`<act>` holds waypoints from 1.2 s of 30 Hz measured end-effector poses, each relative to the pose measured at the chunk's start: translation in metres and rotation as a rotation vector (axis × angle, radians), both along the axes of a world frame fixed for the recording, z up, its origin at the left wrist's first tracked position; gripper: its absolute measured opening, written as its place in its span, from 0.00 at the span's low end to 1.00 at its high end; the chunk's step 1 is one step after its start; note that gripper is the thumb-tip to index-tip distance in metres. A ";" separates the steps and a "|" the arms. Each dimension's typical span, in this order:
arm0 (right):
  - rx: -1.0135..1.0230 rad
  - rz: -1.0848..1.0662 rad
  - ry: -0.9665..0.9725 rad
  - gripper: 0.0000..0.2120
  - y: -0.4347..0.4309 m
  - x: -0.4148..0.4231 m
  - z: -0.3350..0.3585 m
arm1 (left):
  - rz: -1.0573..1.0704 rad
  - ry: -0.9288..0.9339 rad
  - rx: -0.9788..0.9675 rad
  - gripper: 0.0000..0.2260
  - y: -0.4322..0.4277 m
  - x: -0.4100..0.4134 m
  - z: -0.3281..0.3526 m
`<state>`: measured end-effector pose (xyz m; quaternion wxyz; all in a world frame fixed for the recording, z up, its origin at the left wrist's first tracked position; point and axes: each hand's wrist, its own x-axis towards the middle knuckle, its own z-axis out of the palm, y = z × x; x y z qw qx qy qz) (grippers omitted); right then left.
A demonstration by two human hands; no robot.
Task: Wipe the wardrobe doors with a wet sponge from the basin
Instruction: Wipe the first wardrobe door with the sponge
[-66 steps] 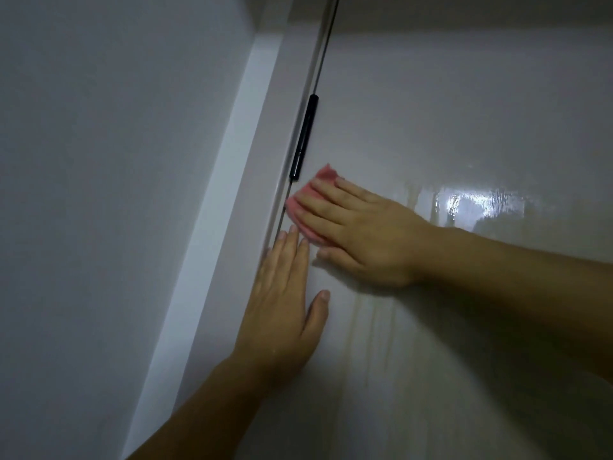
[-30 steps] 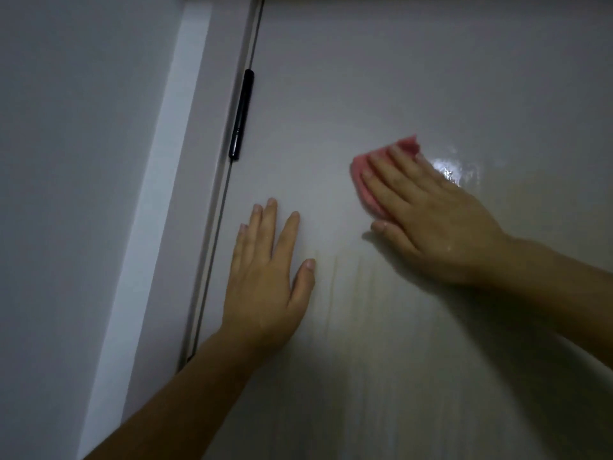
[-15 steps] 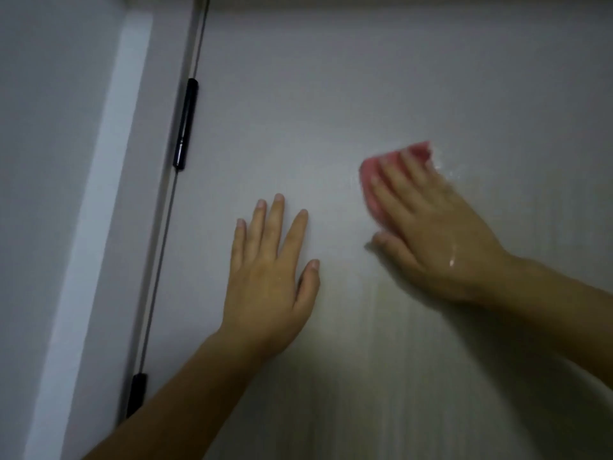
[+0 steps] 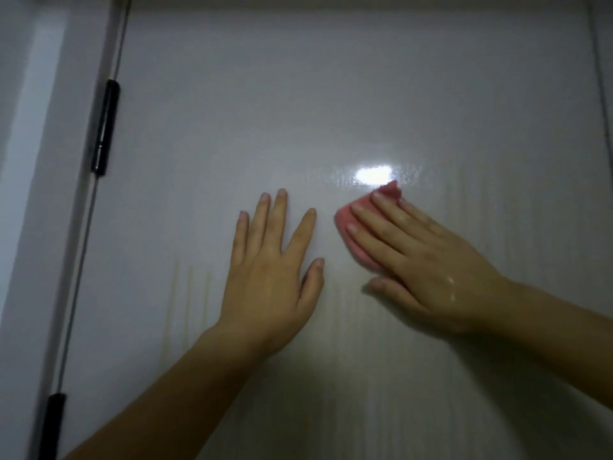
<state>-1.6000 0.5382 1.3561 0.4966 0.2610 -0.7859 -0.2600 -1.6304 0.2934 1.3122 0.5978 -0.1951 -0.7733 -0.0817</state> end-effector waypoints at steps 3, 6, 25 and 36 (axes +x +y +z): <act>-0.217 -0.004 0.041 0.34 0.029 0.004 0.032 | 0.035 -0.001 0.055 0.30 0.010 0.003 0.000; -0.375 -0.006 0.058 0.35 0.037 0.006 0.039 | 0.030 0.007 0.056 0.30 0.027 0.005 -0.001; -0.313 -0.013 0.047 0.35 0.132 0.013 0.014 | -0.029 0.030 -0.042 0.29 0.117 0.011 0.002; -0.340 -0.028 0.088 0.35 0.174 0.014 0.007 | 0.016 0.053 -0.050 0.30 0.161 0.013 0.003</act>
